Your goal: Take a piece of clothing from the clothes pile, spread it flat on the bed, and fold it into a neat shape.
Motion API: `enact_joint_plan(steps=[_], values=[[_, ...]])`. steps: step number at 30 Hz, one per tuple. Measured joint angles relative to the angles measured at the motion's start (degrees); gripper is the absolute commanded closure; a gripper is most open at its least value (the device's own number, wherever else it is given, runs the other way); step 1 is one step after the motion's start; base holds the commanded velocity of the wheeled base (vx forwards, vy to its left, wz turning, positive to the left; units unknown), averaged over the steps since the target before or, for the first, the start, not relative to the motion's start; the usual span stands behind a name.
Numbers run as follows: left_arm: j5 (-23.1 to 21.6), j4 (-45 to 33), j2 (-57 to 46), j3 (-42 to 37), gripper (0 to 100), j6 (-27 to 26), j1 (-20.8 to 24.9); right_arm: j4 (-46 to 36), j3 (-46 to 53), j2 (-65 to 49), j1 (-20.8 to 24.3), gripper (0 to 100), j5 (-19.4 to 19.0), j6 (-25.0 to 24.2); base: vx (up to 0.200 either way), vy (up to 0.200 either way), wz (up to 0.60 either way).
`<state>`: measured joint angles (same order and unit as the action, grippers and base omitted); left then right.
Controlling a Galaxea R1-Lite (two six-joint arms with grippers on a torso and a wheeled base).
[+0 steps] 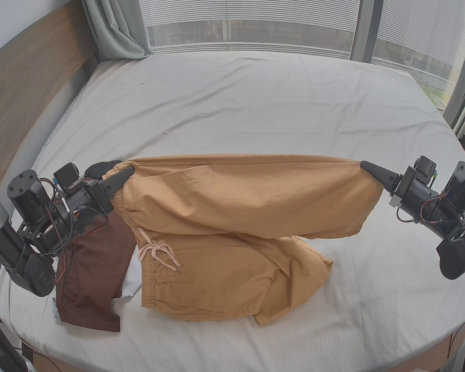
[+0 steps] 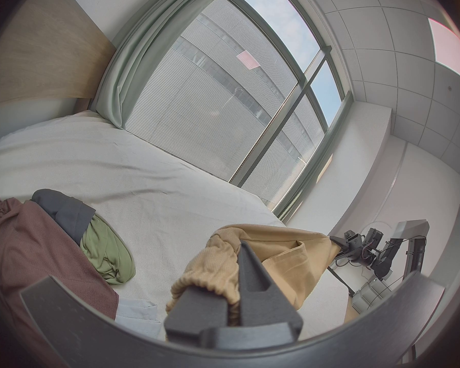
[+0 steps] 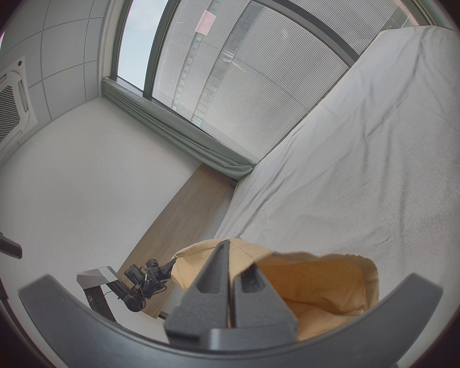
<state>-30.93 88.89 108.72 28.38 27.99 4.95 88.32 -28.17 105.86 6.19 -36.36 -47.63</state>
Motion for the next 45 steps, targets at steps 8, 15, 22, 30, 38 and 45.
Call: enact_joint_plan(steps=[8, 15, 22, 30, 38, 45], values=[[0.0, 0.01, 0.07, 0.01, 100, -0.02, -0.02, -0.02, 0.04, 0.04, -0.07, 100, 0.0, 0.09, 0.0, 0.0, 0.0], [0.06, 0.01, 0.52, 0.37, 100, -0.18, -0.21, -0.02, 0.04, 0.04, 0.24, 100, 0.1, 0.28, 0.0, 0.0, 0.0], [0.26, 0.04, 2.54, 1.8, 100, -0.27, 0.2, -0.07, -2.15, 0.8, 1.19, 100, 0.35, 0.56, 0.0, 0.0, 0.0], [0.46, 0.04, 6.08, 6.53, 100, -0.22, 0.23, -0.09, -7.83, 5.72, 0.94, 100, 0.43, 0.52, 0.0, 0.0, 0.0], [0.5, 0.01, 9.75, 10.14, 100, 0.06, -0.1, -0.13, -11.26, 9.46, -0.35, 100, 0.35, 0.52, 0.0, 0.0, 0.0], [0.5, 0.04, 11.82, 12.54, 100, 0.11, -0.24, -0.13, -13.41, 11.2, -0.77, 100, 0.34, 0.5, 0.0, 0.0, 0.0]])
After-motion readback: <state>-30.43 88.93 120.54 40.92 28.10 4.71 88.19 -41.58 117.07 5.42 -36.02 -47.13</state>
